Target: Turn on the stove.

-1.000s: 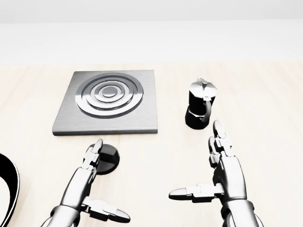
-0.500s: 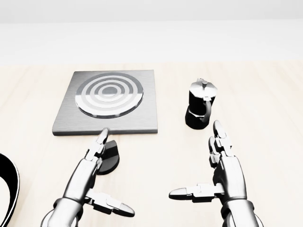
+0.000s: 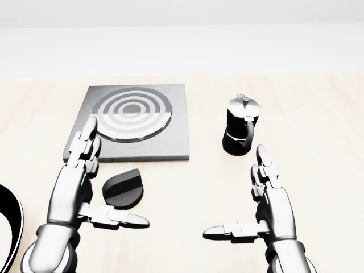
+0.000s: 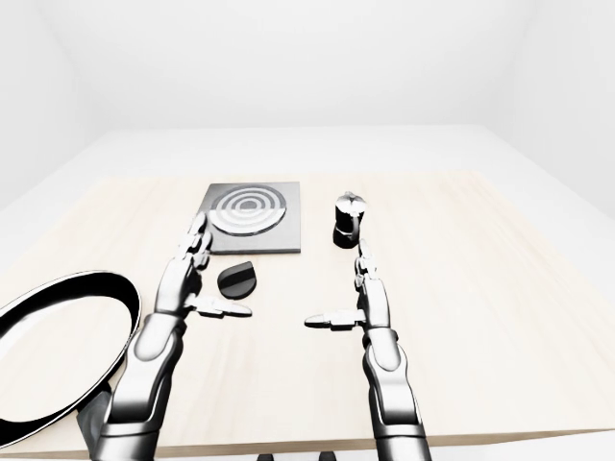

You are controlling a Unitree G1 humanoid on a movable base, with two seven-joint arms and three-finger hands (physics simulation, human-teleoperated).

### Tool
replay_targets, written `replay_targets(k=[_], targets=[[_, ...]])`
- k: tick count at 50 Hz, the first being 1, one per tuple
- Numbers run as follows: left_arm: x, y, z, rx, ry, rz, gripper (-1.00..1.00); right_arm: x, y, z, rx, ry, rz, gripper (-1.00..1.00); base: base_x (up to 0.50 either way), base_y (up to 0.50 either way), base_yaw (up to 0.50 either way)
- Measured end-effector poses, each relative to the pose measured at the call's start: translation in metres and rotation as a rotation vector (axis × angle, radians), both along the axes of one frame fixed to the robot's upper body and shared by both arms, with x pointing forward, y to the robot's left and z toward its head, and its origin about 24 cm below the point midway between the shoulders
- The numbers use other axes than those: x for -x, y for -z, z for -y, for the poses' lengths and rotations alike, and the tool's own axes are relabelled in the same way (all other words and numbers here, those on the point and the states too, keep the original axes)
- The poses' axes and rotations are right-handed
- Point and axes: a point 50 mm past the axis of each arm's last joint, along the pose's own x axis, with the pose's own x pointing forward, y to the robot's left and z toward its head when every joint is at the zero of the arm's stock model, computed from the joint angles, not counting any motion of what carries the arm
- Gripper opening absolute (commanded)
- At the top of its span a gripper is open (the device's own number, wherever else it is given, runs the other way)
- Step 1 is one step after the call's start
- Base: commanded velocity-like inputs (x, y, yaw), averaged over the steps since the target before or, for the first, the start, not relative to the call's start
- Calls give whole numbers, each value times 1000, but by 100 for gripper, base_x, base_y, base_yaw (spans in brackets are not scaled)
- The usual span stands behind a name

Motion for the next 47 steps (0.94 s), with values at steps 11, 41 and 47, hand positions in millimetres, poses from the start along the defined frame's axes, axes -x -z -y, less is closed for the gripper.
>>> replay_targets(k=[11, 41, 47], targets=[[1, -17, -13, 62, -71, 72, 100, 1, -1, 0, 1, -1, 1, 100, 0, 0, 0], [5, -75, -56, 269, -269, 325, 100, 0, 0, 0, 1, 0, 0, 100, 0, 0, 0], [8, -90, -62, 298, -289, 391, 100, 0, 0, 0, 0, 2, -2, 100, 0, 0, 0]])
